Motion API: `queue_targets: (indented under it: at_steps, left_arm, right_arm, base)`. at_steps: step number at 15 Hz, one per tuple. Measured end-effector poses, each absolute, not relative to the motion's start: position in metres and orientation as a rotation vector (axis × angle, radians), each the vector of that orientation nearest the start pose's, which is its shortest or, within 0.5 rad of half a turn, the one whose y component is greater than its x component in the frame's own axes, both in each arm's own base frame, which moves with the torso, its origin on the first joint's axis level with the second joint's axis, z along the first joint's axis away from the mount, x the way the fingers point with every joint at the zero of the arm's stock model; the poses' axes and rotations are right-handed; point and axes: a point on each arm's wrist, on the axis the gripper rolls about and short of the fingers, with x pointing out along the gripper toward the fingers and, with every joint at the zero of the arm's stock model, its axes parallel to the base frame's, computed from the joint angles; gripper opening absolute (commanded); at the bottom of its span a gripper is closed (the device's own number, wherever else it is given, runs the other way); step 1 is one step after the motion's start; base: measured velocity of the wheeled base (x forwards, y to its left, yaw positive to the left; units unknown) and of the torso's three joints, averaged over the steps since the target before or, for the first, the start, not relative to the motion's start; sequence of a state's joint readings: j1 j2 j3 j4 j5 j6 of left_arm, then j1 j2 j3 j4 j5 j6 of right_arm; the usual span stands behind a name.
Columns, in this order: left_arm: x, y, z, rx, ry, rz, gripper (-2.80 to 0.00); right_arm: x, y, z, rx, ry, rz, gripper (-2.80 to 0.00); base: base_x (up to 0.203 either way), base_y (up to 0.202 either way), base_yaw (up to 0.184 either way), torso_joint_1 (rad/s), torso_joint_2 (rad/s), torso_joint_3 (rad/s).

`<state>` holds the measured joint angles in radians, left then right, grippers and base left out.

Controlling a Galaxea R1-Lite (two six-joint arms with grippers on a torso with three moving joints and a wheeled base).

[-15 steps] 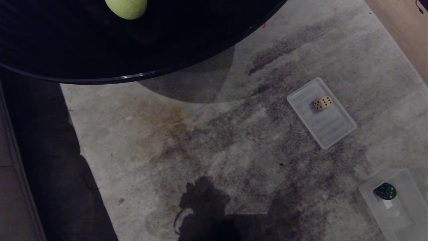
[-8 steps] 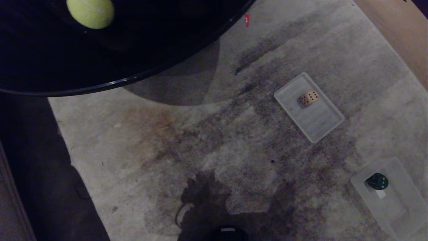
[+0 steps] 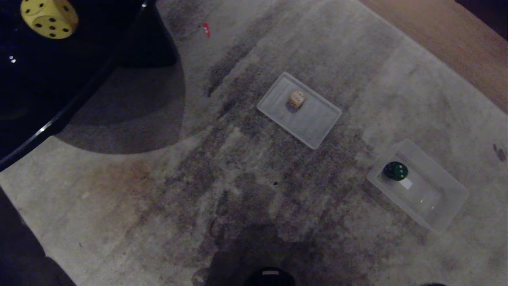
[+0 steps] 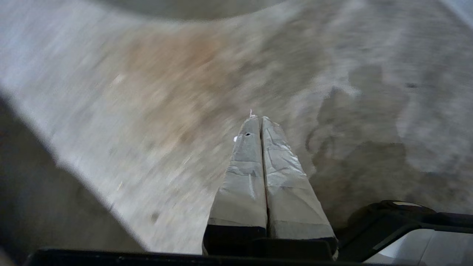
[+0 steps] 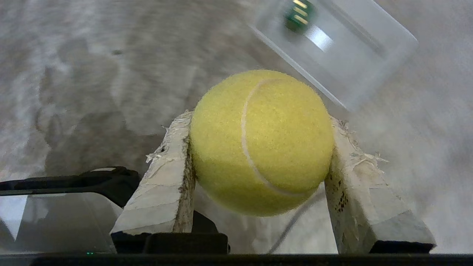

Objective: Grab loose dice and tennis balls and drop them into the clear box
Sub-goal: Put the ball in the box

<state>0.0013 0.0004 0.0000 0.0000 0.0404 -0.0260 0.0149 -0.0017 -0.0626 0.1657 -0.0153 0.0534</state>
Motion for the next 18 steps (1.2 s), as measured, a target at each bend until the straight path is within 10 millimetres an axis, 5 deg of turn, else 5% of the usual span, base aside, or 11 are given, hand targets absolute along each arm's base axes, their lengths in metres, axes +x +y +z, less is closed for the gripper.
queue_targets:
  at_steps: [4, 18]
  left_arm:
    - [-0.0228, 0.0008, 0.0755, -0.024, 0.000, 0.037, -2.80]
    - [-0.0228, 0.0008, 0.0757, -0.018, -0.002, 0.038, -2.80]
  right_arm:
    - [-0.0285, -0.0008, 0.0757, 0.050, 0.101, -0.003, -2.80]
    - [-0.0284, -0.0006, 0.0757, 0.049, 0.103, 0.002, -2.80]
  base:
    - [0.002, 0.011, -0.131, 0.002, 0.00, 0.003]
    - [0.000, 0.000, 0.000, 0.001, 0.00, -0.145]
